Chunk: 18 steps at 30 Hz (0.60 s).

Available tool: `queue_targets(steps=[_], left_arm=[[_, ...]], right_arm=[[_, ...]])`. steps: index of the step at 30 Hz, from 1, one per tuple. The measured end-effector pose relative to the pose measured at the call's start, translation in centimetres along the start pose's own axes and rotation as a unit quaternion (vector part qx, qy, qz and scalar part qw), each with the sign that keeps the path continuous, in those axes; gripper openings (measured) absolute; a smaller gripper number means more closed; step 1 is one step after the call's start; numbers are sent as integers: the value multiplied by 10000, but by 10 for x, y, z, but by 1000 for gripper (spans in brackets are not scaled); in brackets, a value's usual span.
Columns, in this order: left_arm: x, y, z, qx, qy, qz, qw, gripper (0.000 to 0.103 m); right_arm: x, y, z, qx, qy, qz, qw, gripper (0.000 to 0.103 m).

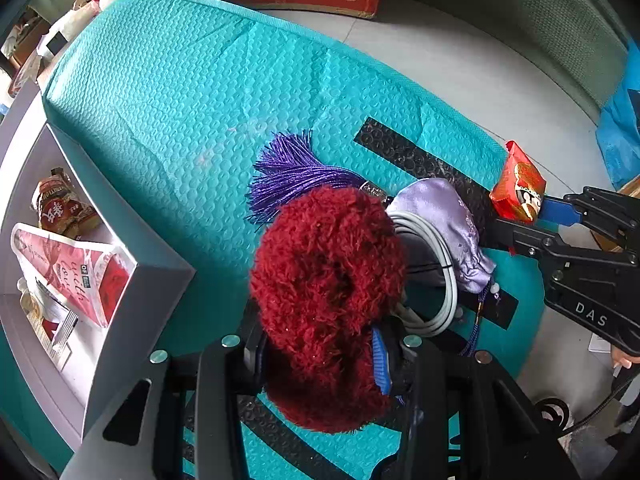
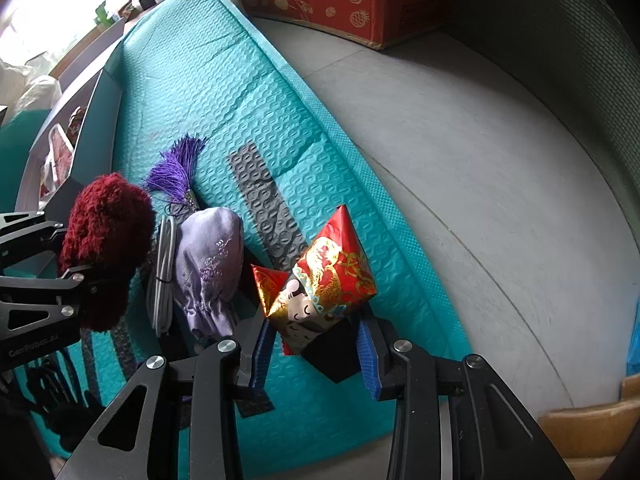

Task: Organize soft objects
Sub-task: 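Grasp the red scrunchie with the left tool while the right tool grasps the red-gold snack packet, then carry the scrunchie and snack packet with both tools over the white box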

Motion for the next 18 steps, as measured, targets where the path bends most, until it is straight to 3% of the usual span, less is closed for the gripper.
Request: queue_targets(steps=[7,18], left_arm=[[-17,0,-26,211,47,-128,9997,39],[-46,5,-57,-33,27,-318,9995,39]], right_arm=[[-11,-2,-7,85,-70,61,9999,36],[-28,27,-15,-215,-25,187,9996,36]])
Point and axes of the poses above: each gripper's, at about its wrist camera, not at the fingertips, and x roughly the way its jaws point, y to its left, z to its top, the point moved 10 cm from there along x, roughly the way its jaws point, and after that the axes turned 9 degrees about -x, right-handed, at the moved point
